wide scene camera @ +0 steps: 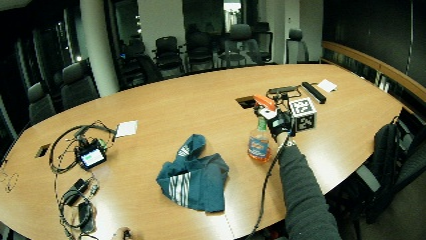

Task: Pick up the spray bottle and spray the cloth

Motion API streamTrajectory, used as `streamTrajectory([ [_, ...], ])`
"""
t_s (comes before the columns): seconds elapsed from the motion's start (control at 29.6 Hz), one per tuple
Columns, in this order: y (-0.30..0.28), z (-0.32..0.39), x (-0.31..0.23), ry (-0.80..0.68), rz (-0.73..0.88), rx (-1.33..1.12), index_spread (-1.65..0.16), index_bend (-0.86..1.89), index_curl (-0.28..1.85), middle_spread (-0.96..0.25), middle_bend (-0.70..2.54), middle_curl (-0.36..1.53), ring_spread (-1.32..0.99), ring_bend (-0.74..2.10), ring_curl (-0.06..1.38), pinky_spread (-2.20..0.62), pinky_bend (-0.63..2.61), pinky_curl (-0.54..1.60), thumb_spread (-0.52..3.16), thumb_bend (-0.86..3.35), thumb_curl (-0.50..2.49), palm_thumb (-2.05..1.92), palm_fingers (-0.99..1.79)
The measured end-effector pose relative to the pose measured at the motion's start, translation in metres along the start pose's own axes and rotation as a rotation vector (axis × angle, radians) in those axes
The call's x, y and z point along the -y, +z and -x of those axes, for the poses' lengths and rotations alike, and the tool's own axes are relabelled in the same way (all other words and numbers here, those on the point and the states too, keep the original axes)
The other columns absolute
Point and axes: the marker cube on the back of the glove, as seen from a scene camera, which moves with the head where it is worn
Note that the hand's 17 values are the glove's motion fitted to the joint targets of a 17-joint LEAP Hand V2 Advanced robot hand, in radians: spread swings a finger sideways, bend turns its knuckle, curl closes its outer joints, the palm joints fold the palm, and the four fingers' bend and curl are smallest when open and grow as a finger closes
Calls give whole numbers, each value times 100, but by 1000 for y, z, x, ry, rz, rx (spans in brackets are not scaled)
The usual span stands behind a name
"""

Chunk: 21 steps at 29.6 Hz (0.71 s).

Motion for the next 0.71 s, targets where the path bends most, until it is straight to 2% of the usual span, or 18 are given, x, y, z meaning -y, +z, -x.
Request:
streamTrajectory([
  [0.1,6,3,3,-45,-52,14,-31,24,37,-22,40,43,-17,45,37,2,16,27,74,4,46,95,121],
  [0.24,12,15,8,-108,-184,15,-30,25,40,-23,42,45,-19,52,40,-15,29,32,62,-1,50,94,145],
  [0.51,12,42,21,-183,-249,52,-30,33,46,-24,48,48,-23,60,44,-28,35,35,42,-3,57,93,148],
  [0.71,22,24,24,-141,-241,62,-30,37,49,-26,52,50,-24,64,46,-31,37,37,35,-3,61,91,145],
])
